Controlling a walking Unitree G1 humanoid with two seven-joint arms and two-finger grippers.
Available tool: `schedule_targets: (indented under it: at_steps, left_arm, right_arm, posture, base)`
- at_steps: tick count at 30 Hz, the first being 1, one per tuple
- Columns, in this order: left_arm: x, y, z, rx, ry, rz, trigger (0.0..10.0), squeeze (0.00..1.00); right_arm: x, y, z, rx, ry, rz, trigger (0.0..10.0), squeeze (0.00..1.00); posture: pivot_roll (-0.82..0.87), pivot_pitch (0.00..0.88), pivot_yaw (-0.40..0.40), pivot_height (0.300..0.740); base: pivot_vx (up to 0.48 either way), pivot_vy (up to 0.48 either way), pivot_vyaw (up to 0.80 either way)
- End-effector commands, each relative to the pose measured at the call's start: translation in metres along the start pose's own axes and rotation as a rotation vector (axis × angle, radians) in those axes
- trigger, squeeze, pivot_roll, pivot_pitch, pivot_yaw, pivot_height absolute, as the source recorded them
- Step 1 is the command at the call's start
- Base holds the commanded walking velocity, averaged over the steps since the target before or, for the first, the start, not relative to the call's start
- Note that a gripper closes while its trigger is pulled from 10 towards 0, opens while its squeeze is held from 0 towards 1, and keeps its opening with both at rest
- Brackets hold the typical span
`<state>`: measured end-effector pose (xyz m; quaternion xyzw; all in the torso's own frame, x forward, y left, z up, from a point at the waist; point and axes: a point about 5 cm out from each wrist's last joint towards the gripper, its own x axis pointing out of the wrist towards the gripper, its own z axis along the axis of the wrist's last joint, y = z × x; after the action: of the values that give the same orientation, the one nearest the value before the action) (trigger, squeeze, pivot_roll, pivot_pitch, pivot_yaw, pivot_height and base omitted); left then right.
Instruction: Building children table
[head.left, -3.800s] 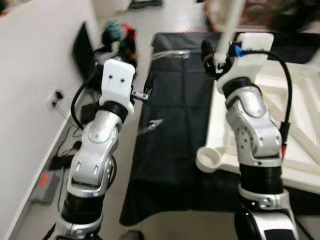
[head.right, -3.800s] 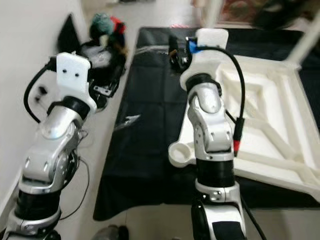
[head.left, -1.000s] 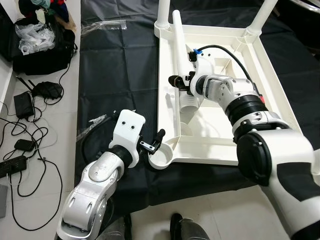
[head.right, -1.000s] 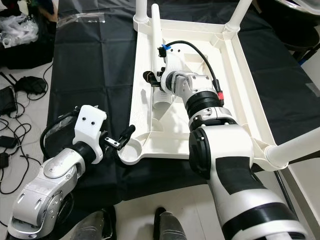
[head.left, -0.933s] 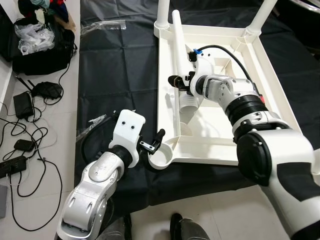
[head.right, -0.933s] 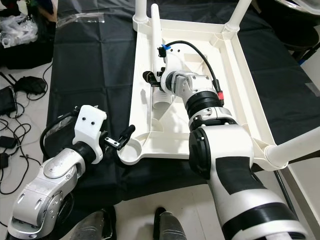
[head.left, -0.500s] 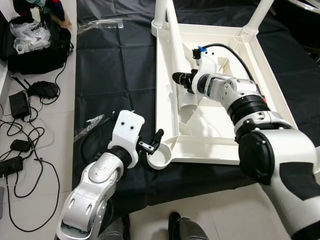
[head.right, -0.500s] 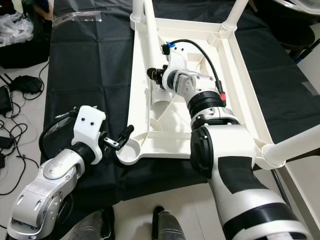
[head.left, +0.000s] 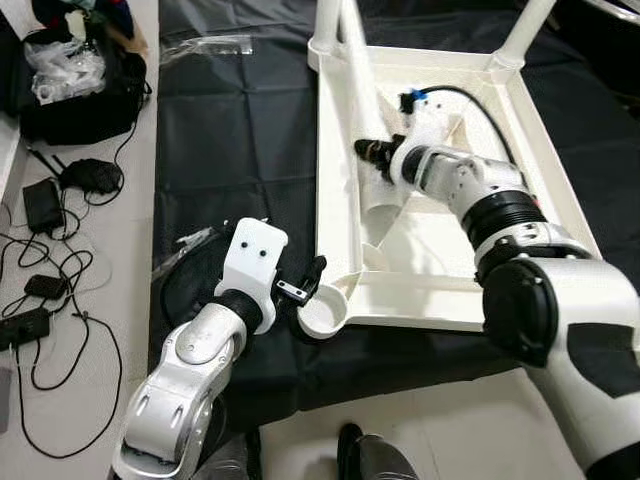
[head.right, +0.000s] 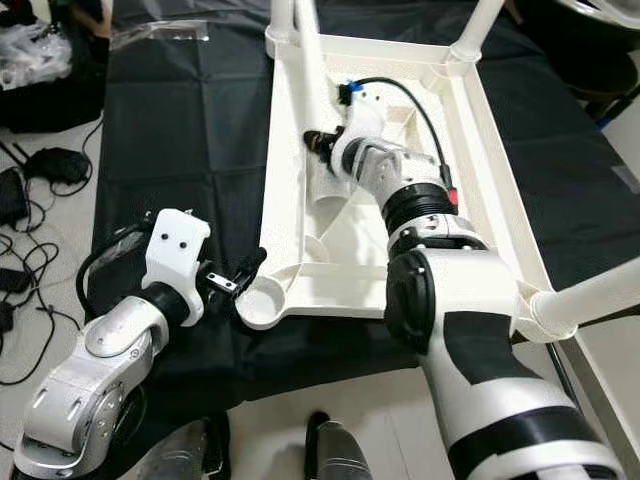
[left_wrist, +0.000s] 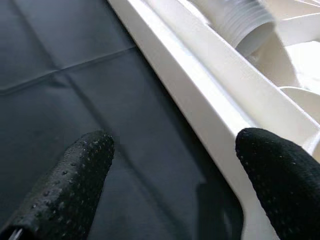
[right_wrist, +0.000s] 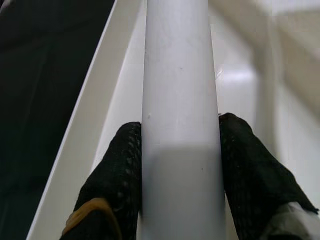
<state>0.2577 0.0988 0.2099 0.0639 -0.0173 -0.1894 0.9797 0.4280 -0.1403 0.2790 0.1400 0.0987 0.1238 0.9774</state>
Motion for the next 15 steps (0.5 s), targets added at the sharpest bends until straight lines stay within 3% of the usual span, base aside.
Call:
schedule_targets:
  at_steps: [1, 2, 6, 9, 12, 15]
  left_arm:
    - [-0.003, 0.000, 0.002, 0.014, -0.005, 0.007, 10.0, 0.00]
    - [-0.003, 0.000, 0.002, 0.014, -0.005, 0.007, 10.0, 0.00]
    - [-0.003, 0.002, 0.003, 0.023, -0.012, 0.008, 10.0, 0.00]
    - [-0.003, 0.002, 0.004, 0.022, -0.013, 0.007, 10.0, 0.00]
    - [-0.001, 0.004, 0.005, 0.012, -0.021, 0.021, 10.0, 0.00]
    - [0.000, 0.005, 0.006, 0.008, -0.024, 0.026, 10.0, 0.00]
  right_arm:
    - [-0.003, -0.005, 0.010, 0.016, -0.049, -0.025, 0.0, 0.00]
    - [-0.003, -0.005, 0.010, 0.016, -0.049, -0.025, 0.0, 0.00]
    - [-0.013, -0.014, 0.042, 0.077, -0.219, -0.024, 0.0, 0.00]
    - [-0.014, -0.014, 0.047, 0.074, -0.241, -0.017, 0.0, 0.00]
    - [-0.023, -0.013, 0.071, 0.056, -0.385, -0.004, 0.0, 0.00]
    - [-0.026, -0.011, 0.081, 0.049, -0.445, 0.011, 0.0, 0.00]
  posture:
    - [0.17, 0.298, -0.119, 0.740]
    - [0.17, 0.298, -0.119, 0.740]
    - [0.17, 0.282, -0.112, 0.740]
    - [0.17, 0.282, -0.112, 0.740]
    - [0.17, 0.264, -0.105, 0.740]
    - [0.18, 0.261, -0.101, 0.740]
  base:
    - [0.000, 0.000, 0.00]
    - [0.000, 0.000, 0.00]
    - [0.000, 0.000, 0.00]
    - [0.000, 0.000, 0.00]
    - [0.000, 0.000, 0.00]
    - [0.000, 0.000, 0.00]
